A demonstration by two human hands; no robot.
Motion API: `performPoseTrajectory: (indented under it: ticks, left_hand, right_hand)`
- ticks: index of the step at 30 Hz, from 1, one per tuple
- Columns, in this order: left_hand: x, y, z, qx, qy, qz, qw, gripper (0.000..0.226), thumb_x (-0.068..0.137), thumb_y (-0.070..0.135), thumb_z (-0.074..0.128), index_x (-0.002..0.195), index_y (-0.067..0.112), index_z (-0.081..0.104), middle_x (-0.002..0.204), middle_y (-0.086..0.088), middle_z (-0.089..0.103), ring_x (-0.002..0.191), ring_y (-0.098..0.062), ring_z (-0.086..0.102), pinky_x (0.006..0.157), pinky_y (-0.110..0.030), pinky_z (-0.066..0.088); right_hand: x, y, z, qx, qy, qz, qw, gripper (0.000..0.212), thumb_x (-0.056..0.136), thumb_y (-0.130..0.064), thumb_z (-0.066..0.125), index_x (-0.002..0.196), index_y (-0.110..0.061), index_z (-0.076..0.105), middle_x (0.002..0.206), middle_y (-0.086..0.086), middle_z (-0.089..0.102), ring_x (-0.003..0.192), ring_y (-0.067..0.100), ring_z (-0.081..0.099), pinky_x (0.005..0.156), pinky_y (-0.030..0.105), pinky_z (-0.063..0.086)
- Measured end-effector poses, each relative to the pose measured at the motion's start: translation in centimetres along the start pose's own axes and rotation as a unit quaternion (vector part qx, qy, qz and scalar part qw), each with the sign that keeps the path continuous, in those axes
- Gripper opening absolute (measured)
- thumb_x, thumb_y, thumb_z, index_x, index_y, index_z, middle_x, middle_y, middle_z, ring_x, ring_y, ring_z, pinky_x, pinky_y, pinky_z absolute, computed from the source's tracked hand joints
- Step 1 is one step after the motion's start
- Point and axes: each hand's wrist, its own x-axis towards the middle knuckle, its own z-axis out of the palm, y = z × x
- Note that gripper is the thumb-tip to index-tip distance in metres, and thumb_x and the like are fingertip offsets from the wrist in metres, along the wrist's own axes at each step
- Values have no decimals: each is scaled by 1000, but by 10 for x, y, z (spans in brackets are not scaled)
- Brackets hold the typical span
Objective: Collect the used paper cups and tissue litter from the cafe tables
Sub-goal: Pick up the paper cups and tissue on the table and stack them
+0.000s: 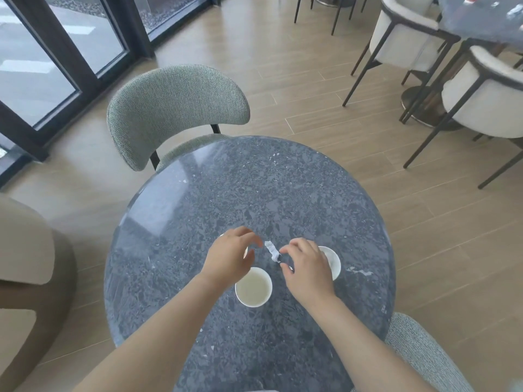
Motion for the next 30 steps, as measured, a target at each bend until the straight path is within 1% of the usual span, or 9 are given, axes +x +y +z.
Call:
performPoseTrajectory:
  ticks: [4, 8, 13, 16, 18, 20, 22, 30]
  left_hand:
    - [14, 2, 5, 5, -15, 14, 1000, 22, 85, 15, 56, 103, 26, 63, 111, 7, 60, 104, -19, 54, 80, -34, 47]
    - [37, 7, 11, 38, -49, 40, 997, 21, 87, 21, 53, 106, 27, 61, 111, 6, 59, 105, -20, 53, 85, -34, 44]
    - [70, 10, 22, 103, -132, 42, 985, 26, 87, 23, 51, 112, 30, 57, 117, 5, 57, 112, -20, 51, 87, -35, 44]
    - [88, 10, 35, 135, -181, 31, 974, 30, 87, 18, 51, 114, 31, 55, 117, 4, 56, 114, -20, 51, 84, -34, 42]
    - [95, 7, 46, 143, -220, 16, 965, 34, 86, 12, 51, 113, 31, 55, 117, 4, 55, 112, -20, 52, 77, -32, 41]
    - [100, 4, 56, 157, -261, 10, 952, 37, 83, 7, 51, 112, 30, 55, 116, 4, 55, 109, -21, 54, 71, -31, 39]
    - [105, 3, 63, 177, -292, 14, 940, 39, 82, 6, 53, 114, 29, 54, 116, 2, 54, 107, -22, 55, 70, -32, 39]
    - [108, 6, 76, 202, -295, -1, 934, 32, 83, 6, 54, 110, 24, 54, 114, -2, 55, 105, -25, 56, 69, -31, 36]
  right_hand:
    - [9, 9, 2, -11, -25, 13, 1000, 21, 84, -21, 60, 105, -21, 61, 111, -5, 54, 109, 17, 46, 85, 29, 38]
    - [24, 19, 1, -19, -36, 18, 999, 24, 85, -26, 59, 109, -22, 59, 113, -6, 53, 111, 17, 45, 89, 30, 37]
    - [39, 40, -6, -17, -18, 50, 998, 21, 85, -29, 60, 106, -23, 60, 110, -7, 53, 108, 16, 46, 89, 32, 37]
    - [41, 54, -5, -14, -25, 67, 997, 19, 86, -31, 59, 104, -23, 60, 108, -7, 53, 106, 16, 46, 89, 31, 38]
    - [41, 60, -3, -5, -24, 77, 997, 17, 86, -32, 58, 101, -23, 61, 106, -7, 54, 105, 16, 46, 89, 32, 39]
    - [41, 63, -2, 7, -17, 83, 996, 15, 86, -32, 59, 98, -23, 62, 104, -7, 54, 103, 16, 48, 86, 33, 41]
    - [41, 64, -1, 11, -13, 81, 997, 14, 85, -32, 59, 96, -23, 63, 103, -7, 55, 101, 16, 49, 83, 33, 43]
    - [42, 67, 1, 32, -4, 84, 996, 13, 85, -30, 61, 94, -22, 63, 103, -7, 56, 99, 17, 49, 80, 31, 43]
